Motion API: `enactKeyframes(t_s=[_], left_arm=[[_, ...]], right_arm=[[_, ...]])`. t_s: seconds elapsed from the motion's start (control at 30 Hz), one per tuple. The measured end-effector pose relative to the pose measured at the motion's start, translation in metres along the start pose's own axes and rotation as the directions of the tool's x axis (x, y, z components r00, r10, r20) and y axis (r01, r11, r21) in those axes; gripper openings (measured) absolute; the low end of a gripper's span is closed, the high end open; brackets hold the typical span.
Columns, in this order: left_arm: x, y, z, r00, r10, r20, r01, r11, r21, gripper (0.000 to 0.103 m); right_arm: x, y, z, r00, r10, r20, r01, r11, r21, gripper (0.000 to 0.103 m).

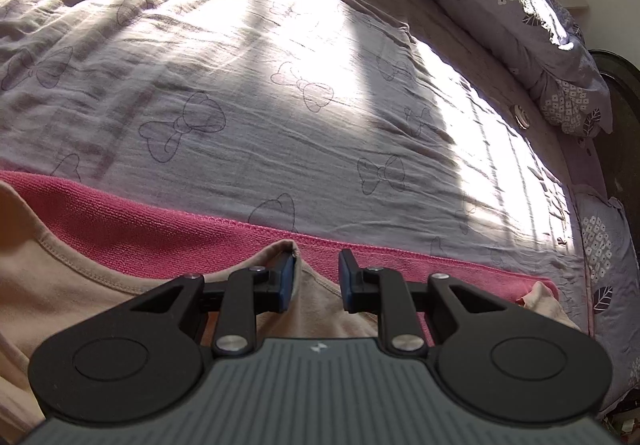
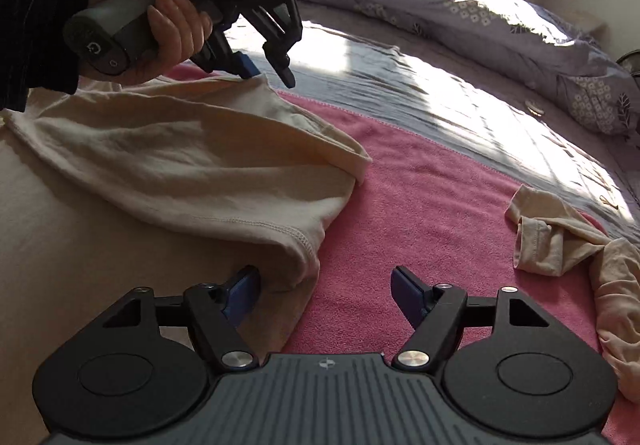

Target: Fold clothes

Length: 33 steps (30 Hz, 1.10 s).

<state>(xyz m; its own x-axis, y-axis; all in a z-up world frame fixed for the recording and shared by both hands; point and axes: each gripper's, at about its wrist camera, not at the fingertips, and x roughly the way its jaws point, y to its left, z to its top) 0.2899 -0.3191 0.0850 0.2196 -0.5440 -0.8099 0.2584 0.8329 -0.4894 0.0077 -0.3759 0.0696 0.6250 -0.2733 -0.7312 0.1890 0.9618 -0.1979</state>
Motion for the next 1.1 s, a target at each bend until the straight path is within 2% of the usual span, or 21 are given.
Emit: enactKeyframes(t_s=[0.03,0.07,0.17,0.2,0.27,0.33,0.4,0.43,0.47,0.57,0.6,0.63,0.67,0.8,0.87,0.9,0.93,0.97,1.03,1.1], left_arm=[[0.000,-0.001,0.000,1.000,0.003,0.000,-0.003,1.000,0.006,0.025],[-0.001,-0.003,0.000,1.000,0.006,0.000,-0.006,1.000,0.013,0.025],[-0.001,-0.007,0.000,1.000,0.014,-0.003,-0.014,0.999,0.040,0.026],[0.000,-0.008,0.000,1.000,0.015,-0.007,-0.014,0.999,0.049,0.026],[0.001,-0.010,-0.001,1.000,0.024,-0.021,-0.022,0.997,0.070,0.026],[-0.002,-0.013,-0.001,0.999,0.036,-0.030,-0.033,0.994,0.106,0.027],[-0.008,-0.014,0.001,0.999,0.019,-0.043,-0.013,0.991,0.133,0.033],[-0.012,-0.013,0.003,0.998,-0.008,-0.055,0.015,0.992,0.129,0.043],[-0.015,-0.011,0.006,0.997,-0.049,-0.067,0.056,0.994,0.099,0.056],[-0.016,-0.004,0.013,0.978,-0.183,-0.102,0.181,0.983,-0.034,0.075],[-0.015,-0.001,0.015,0.967,-0.229,-0.111,0.221,0.972,-0.086,0.076],[-0.014,-0.001,0.016,0.965,-0.237,-0.113,0.225,0.968,-0.109,0.077],[-0.014,-0.001,0.016,0.964,-0.239,-0.116,0.225,0.967,-0.120,0.078],[-0.020,-0.011,0.015,0.977,-0.167,-0.136,0.171,0.985,0.024,0.085],[-0.018,-0.014,0.014,0.989,-0.063,-0.136,0.077,0.992,0.101,0.086],[-0.018,-0.011,0.014,0.989,-0.055,-0.135,0.068,0.993,0.094,0.086],[-0.018,-0.005,0.015,0.984,-0.106,-0.144,0.113,0.993,0.042,0.086],[-0.017,0.005,0.015,0.969,-0.197,-0.152,0.193,0.980,-0.040,0.086],[-0.016,0.025,0.016,0.924,-0.355,-0.142,0.325,0.925,-0.199,0.086],[-0.016,0.041,0.016,0.908,-0.403,-0.111,0.358,0.887,-0.292,0.087]], right_arm=[[0.007,-0.001,0.006,1.000,0.008,-0.010,-0.008,1.000,0.029,0.023],[0.011,-0.002,0.011,1.000,0.005,-0.014,-0.005,0.999,0.046,0.014],[0.010,-0.004,0.019,0.998,-0.063,0.007,0.062,0.997,0.034,0.014],[0.008,-0.004,0.016,0.996,-0.085,0.007,0.084,0.996,0.014,0.015],[0.013,-0.005,0.006,0.995,-0.103,-0.015,0.102,0.994,-0.027,0.030],[0.013,-0.005,-0.006,0.995,-0.098,0.019,0.099,0.993,-0.064,0.033],[0.011,-0.005,-0.007,0.994,-0.100,0.036,0.103,0.991,-0.090,0.048],[0.009,-0.007,-0.006,0.995,-0.097,0.038,0.100,0.992,-0.079,0.065],[0.007,-0.010,-0.006,0.995,-0.094,0.040,0.097,0.993,-0.069,0.074],[-0.004,-0.021,-0.004,0.997,-0.069,0.037,0.070,0.997,-0.027,0.080],[-0.008,-0.023,-0.004,0.997,-0.070,0.031,0.070,0.997,-0.021,0.081],[-0.012,-0.025,-0.003,0.998,-0.065,0.022,0.066,0.998,-0.014,0.084],[-0.016,-0.027,-0.003,0.998,-0.056,0.015,0.056,0.998,-0.007,0.084],[-0.028,-0.035,-0.002,0.999,-0.041,-0.010,0.041,0.999,0.014,0.090],[-0.028,-0.039,0.000,0.999,-0.037,-0.025,0.038,0.998,0.041,0.090],[-0.028,-0.041,0.002,0.999,-0.035,-0.026,0.037,0.997,0.067,0.090],[-0.029,-0.043,0.005,0.999,-0.034,-0.020,0.036,0.995,0.093,0.090],[-0.031,-0.045,0.010,0.999,-0.034,0.001,0.033,0.992,0.120,0.090],[-0.033,-0.049,0.021,0.998,-0.030,0.046,0.022,0.985,0.169,0.090],[-0.030,-0.051,0.037,0.995,-0.004,0.100,-0.017,0.979,0.202,0.090]])
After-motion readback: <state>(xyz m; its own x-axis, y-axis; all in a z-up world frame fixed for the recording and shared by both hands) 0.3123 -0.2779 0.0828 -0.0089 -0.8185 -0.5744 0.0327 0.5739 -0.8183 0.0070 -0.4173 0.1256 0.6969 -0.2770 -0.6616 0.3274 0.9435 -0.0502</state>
